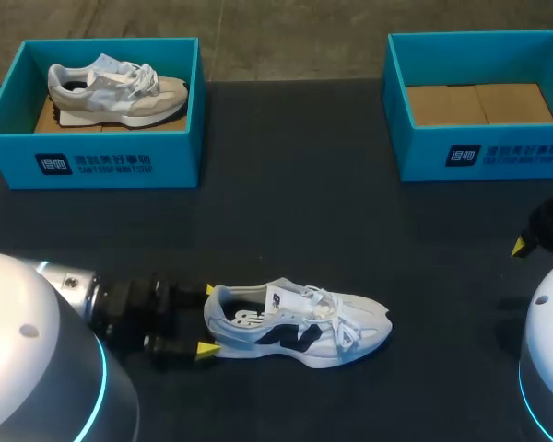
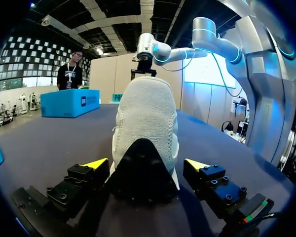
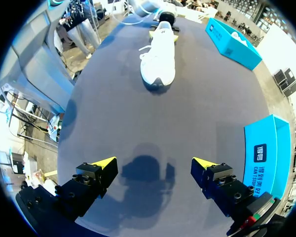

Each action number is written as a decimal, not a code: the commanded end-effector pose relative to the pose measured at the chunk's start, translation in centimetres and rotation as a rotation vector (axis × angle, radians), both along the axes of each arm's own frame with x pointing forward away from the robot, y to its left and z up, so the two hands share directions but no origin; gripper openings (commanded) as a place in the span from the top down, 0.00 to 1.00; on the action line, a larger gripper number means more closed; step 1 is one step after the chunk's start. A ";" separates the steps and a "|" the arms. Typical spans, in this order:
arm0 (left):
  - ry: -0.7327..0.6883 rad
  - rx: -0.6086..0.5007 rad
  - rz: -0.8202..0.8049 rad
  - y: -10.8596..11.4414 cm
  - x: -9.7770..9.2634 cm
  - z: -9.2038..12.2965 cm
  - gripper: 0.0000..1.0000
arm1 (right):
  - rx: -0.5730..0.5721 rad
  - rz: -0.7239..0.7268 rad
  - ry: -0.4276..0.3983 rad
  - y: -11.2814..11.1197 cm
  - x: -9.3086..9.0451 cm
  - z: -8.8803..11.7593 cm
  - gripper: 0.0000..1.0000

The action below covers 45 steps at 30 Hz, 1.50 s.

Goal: Take the shoe out of the shoebox, open the shoe tongue, remove and reinsert the insole, then place the shoe into the shoebox

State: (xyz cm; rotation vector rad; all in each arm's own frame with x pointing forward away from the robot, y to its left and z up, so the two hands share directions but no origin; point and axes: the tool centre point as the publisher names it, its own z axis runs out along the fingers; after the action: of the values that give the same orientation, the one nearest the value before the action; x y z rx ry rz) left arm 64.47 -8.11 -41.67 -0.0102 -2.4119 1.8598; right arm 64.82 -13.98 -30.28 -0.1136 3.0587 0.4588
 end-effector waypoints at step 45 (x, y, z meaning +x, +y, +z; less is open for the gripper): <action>0.008 -0.026 -0.033 -3.6 0.3 -0.5 0.00 | -0.004 -0.002 -0.002 0.1 -0.1 -0.1 0.00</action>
State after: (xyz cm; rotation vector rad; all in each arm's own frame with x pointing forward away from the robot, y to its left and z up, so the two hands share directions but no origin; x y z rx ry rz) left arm 64.67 -11.18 -42.03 -0.0433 -2.3654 1.8809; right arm 64.82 -13.98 -30.28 -0.1136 3.0587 0.4588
